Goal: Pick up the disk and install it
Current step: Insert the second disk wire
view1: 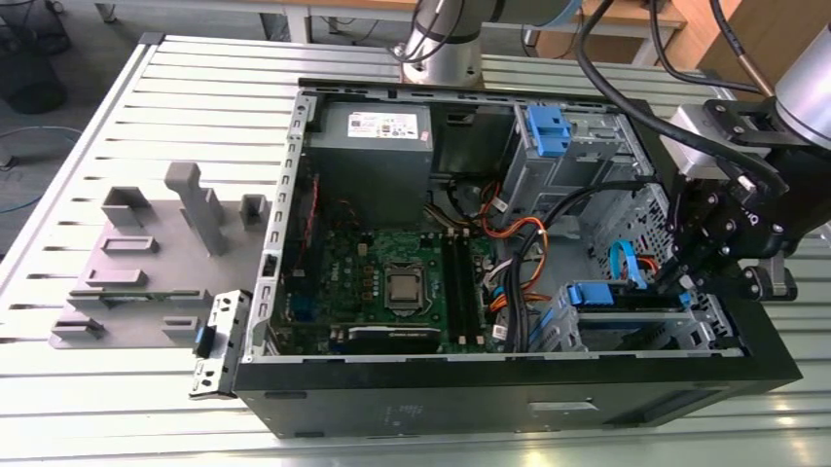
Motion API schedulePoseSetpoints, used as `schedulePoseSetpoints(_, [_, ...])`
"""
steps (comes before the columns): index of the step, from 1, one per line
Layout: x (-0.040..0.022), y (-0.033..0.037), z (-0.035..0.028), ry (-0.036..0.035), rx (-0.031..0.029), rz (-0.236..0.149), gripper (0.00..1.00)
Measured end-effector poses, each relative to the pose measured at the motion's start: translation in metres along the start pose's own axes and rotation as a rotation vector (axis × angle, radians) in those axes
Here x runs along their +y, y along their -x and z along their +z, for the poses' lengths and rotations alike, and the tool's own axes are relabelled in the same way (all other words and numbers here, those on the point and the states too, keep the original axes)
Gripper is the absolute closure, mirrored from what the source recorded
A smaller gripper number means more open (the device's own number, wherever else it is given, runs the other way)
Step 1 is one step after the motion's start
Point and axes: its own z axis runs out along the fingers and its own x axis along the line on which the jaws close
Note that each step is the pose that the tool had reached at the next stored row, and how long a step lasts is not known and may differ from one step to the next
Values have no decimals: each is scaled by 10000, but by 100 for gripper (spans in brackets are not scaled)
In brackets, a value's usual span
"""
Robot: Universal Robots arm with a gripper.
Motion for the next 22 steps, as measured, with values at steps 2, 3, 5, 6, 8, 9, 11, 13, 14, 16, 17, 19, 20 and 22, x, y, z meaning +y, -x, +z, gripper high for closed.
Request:
schedulePoseSetpoints(2, [0,0,-2,0,-2,-1,84])
schedulePoseSetpoints(3, [0,0,-9,0,-5,0,84])
schedulePoseSetpoints(5, [0,-2,-47,-1,-2,1,84])
schedulePoseSetpoints(6, [0,-3,-65,-3,-1,2,84])
schedulePoseSetpoints(8, [0,-3,-70,-4,-4,1,84])
schedulePoseSetpoints(9, [0,-3,-70,-4,-3,1,84])
schedulePoseSetpoints(11, [6,-3,-69,-4,-14,4,84])
schedulePoseSetpoints(13, [13,-3,-68,-4,-19,2,84])
schedulePoseSetpoints(14, [12,-3,-68,-4,-19,1,84])
schedulePoseSetpoints(16, [13,-3,-69,-4,-18,0,84])
schedulePoseSetpoints(17, [13,-3,-68,-4,-18,1,84])
schedulePoseSetpoints(19, [13,-3,-68,-4,-19,1,84])
schedulePoseSetpoints(20, [13,-3,-68,-4,-18,2,84])
schedulePoseSetpoints(22, [0,-2,-68,-5,-17,1,84])
